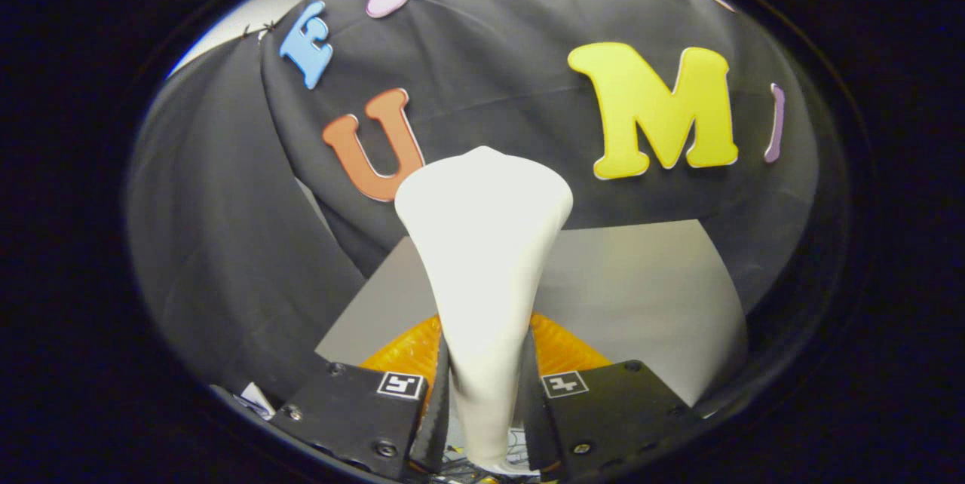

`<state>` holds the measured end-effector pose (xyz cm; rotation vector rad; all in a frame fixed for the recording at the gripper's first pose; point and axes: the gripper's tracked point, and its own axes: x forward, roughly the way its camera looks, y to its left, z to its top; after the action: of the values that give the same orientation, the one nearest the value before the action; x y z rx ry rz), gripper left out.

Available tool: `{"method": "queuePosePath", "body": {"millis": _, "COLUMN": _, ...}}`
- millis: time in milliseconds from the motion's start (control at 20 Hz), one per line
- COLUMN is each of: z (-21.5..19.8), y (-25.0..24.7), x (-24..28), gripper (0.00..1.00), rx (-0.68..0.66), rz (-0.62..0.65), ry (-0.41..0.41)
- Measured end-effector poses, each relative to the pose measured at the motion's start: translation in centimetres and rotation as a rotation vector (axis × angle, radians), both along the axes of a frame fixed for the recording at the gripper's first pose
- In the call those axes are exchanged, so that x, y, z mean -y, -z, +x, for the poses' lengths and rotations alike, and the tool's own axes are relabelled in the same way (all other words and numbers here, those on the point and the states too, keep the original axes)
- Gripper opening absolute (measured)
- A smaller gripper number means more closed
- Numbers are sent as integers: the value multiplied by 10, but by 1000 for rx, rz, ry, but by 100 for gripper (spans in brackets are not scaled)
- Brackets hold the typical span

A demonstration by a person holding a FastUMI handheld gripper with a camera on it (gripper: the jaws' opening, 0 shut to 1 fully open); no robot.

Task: Iron the clothes twice with a garment steamer, once on the left side and once on the right side.

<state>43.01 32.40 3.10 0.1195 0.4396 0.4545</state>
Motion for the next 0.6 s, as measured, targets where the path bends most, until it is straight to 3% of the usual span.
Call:
{"method": "queuePosePath", "body": {"millis": 300, "z": -84, "y": -28, "x": 48, "gripper": 43, "rx": 116, "rz": 79, "ry": -10}}
{"method": "queuePosePath", "body": {"millis": 600, "z": -166, "y": -71, "x": 119, "gripper": 43, "rx": 240, "rz": 149, "ry": 50}}
